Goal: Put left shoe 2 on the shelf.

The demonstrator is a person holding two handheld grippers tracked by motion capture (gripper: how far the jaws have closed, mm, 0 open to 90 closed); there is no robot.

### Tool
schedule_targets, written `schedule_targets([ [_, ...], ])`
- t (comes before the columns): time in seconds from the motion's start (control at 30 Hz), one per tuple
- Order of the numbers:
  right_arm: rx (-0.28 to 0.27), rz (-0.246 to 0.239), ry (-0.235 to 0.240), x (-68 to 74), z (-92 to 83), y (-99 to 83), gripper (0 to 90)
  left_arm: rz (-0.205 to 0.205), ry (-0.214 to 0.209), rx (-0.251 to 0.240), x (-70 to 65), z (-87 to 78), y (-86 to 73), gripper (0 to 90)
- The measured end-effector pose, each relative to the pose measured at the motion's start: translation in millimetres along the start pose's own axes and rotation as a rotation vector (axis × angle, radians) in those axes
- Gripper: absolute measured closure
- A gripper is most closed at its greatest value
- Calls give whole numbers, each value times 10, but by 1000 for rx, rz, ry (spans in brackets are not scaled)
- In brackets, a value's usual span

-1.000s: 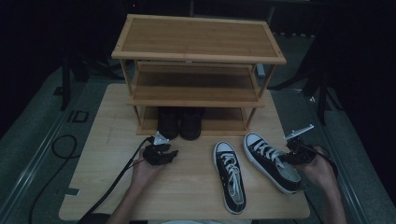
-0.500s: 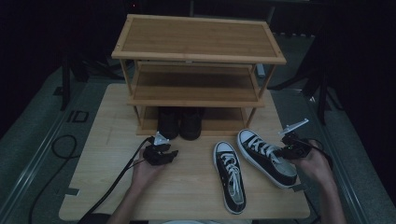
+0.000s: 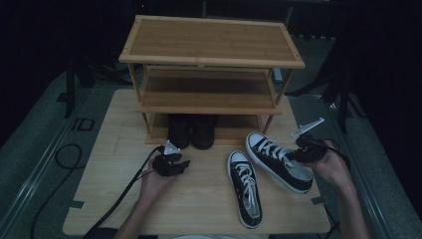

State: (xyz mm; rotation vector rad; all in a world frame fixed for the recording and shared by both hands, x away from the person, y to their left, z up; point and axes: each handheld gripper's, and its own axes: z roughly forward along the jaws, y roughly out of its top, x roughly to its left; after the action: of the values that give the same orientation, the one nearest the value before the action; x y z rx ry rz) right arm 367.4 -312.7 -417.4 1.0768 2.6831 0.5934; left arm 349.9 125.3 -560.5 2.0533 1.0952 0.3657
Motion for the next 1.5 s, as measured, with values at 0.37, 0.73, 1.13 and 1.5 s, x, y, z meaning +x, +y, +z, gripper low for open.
schedule_targets([
  [0.37,-27,-53,-7,70,-114,212,877,2,1,1,0,0,1,542],
  [0.73,-44,-93,15,125,-194,388,877,0,0,2,-1,0,2,542],
  [1.13,-62,-129,38,204,-281,550,877,-2,-2,3,2,-1,3,542],
  [1.5,-88,-173,63,309,-336,751,877,-5,-6,4,8,-2,5,542],
])
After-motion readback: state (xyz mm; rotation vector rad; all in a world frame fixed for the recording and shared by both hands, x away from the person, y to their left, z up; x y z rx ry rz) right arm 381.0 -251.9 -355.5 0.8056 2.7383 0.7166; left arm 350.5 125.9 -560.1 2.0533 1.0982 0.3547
